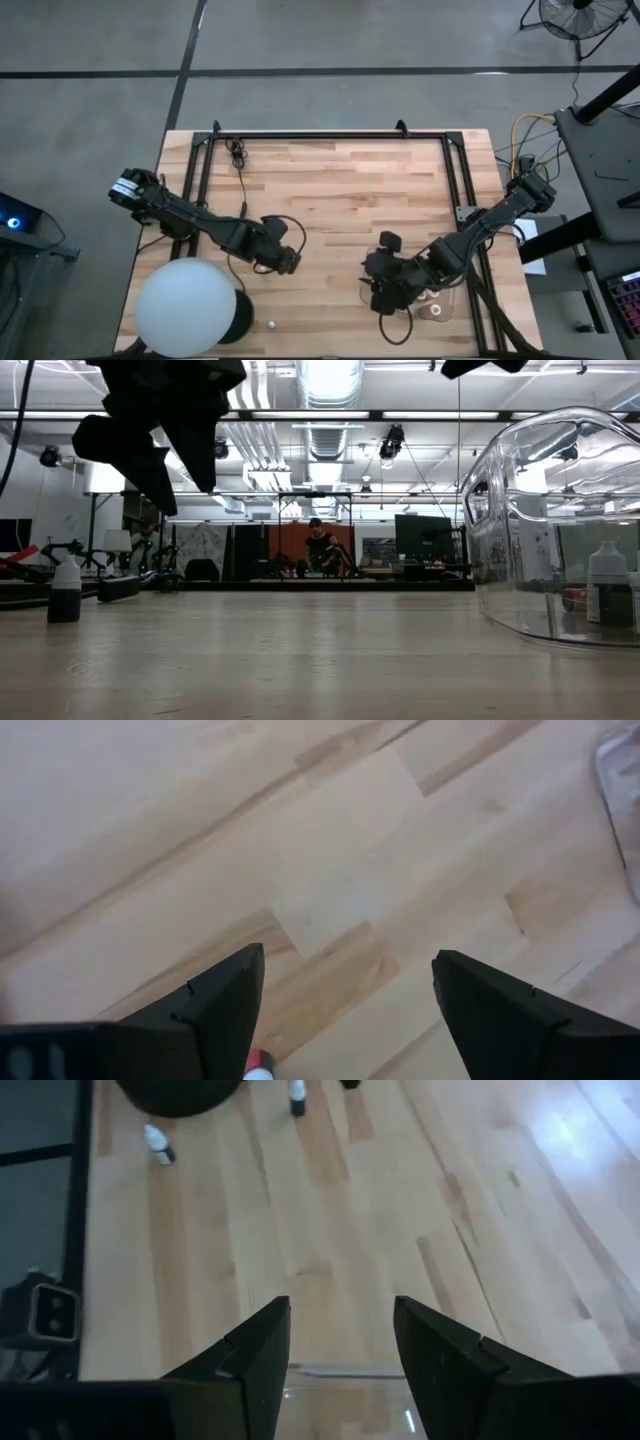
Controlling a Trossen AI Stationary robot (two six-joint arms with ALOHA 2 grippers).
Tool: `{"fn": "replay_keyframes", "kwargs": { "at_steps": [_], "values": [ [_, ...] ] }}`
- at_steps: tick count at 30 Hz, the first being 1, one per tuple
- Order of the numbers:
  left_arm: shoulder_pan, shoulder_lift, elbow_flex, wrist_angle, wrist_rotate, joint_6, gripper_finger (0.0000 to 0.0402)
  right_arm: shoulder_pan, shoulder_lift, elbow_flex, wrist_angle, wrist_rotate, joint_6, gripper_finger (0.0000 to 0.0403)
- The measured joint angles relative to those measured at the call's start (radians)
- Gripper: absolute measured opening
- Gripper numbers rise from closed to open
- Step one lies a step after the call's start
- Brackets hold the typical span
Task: Pick & Place food coloring
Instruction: Put the pink food color into the transparent bin
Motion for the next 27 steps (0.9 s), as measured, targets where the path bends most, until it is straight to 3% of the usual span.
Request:
{"fn": "replay_keyframes", "kwargs": {
  "at_steps": [7, 18, 27],
  "values": [
    [0.033, 0.000, 0.000, -0.001, 0.145, -0.039, 0.0261, -0.015, 0.000, 0.000, 0.017, -0.025, -0.018, 0.0171],
    [0.047, 0.001, -0.007, -0.154, 0.162, -0.266, 0.0261, -0.014, 0.000, -0.003, 0.018, -0.029, -0.022, 0.0171],
    [0.058, 0.021, -0.084, -0.123, 0.281, -0.343, 0.0261, -0.013, 0.000, -0.006, 0.018, -0.027, -0.023, 0.0171]
  ]
}}
